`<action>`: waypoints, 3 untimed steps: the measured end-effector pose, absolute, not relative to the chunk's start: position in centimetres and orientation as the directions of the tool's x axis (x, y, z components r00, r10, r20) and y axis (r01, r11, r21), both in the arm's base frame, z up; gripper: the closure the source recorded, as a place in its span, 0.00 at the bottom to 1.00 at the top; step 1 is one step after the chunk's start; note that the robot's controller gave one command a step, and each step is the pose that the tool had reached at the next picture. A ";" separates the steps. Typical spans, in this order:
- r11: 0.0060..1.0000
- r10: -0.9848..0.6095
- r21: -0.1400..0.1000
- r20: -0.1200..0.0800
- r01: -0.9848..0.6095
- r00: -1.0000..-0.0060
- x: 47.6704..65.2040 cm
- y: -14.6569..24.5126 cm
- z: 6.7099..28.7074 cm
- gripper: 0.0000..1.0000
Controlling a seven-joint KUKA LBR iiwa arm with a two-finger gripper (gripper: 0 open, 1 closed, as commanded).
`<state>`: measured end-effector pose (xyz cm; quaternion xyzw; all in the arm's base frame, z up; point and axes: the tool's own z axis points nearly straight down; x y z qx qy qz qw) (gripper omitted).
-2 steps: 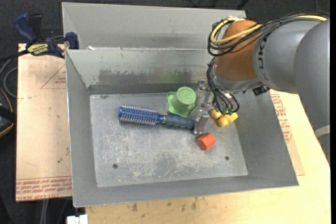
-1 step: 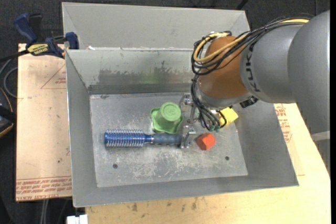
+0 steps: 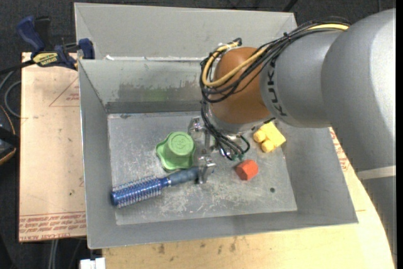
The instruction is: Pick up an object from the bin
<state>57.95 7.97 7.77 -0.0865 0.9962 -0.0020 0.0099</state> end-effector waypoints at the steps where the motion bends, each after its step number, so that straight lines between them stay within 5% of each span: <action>1: 0.866 -0.500 -0.008 -0.016 -0.500 -0.866 59.7 15.9 7.7 0.00; 2: 0.848 -0.530 -0.005 -0.015 -0.530 -0.848 57.2 20.4 7.6 0.00; 3: 0.835 -0.550 -0.031 -0.019 -0.549 -0.835 55.6 22.6 8.0 0.00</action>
Offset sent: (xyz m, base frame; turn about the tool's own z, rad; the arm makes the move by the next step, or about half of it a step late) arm 0.0118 0.0796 -0.0077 -0.3515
